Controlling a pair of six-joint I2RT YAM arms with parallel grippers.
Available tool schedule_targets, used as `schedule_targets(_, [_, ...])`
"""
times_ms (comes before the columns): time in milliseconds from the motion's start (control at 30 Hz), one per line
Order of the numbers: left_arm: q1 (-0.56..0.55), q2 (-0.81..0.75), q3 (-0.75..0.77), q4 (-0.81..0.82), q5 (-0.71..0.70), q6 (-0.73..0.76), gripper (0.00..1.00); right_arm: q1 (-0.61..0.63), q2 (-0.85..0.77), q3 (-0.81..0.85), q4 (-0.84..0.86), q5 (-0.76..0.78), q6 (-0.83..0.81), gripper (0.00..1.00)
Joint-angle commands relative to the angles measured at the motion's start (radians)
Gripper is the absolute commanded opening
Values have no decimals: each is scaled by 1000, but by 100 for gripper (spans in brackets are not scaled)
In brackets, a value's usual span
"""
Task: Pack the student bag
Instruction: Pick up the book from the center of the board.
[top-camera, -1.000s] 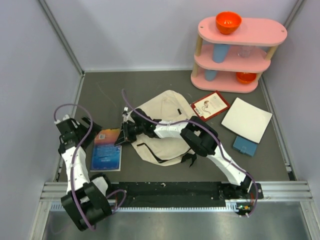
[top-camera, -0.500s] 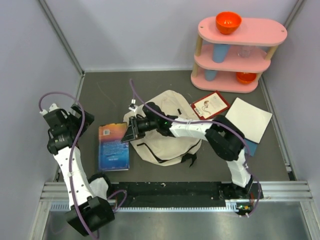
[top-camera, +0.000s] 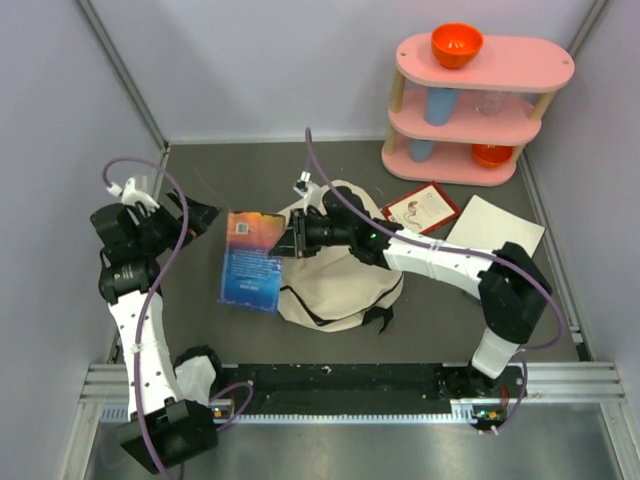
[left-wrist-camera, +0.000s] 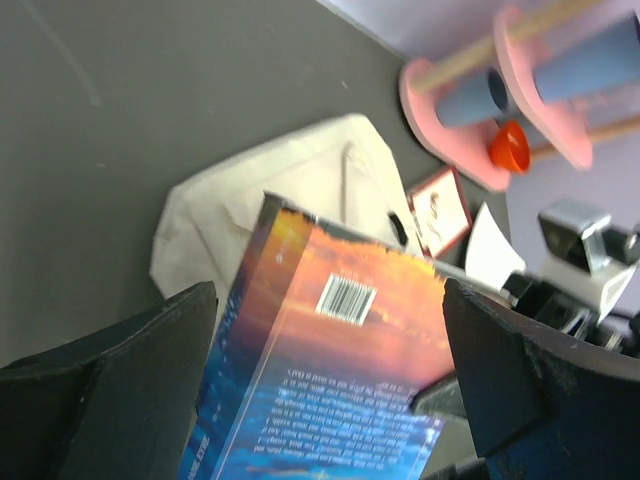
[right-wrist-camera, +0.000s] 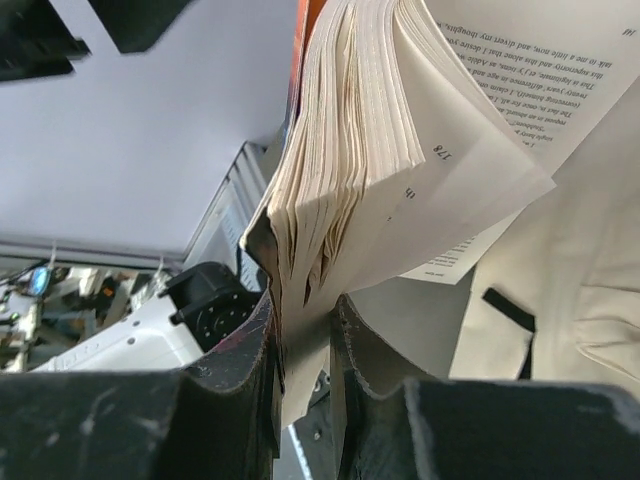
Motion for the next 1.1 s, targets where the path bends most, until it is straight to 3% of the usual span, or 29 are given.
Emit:
schedule_targets(0, [-89,5,-71,165,172,81,99,-5,-172,54,58,80,-76,0])
schedule_targets(167, [-194,19,-106,281,265,83,99,-42,-281,-12,4,135,-95,0])
schedule_targets(300, [-296,21,-97,352,242,40,99,-59,-382,-33,-47,145,-150,0])
schedule_targets(700, [-338,45,-85,448,320,11,99,-128,-606,-138,-116,31,-176,0])
schedule_targets(767, [-367,56,-105,479,353,4,99,-134,-606,-129,-197,28,-206,0])
schedule_targets(900, [-410,85,-123,565,400,-29,99,-142,-692,-197,-182,135,-208,0])
schedule_targets(1067, [-430,85,-146,582,360,-54,99,-157,-628,-92,-363,103,-292,0])
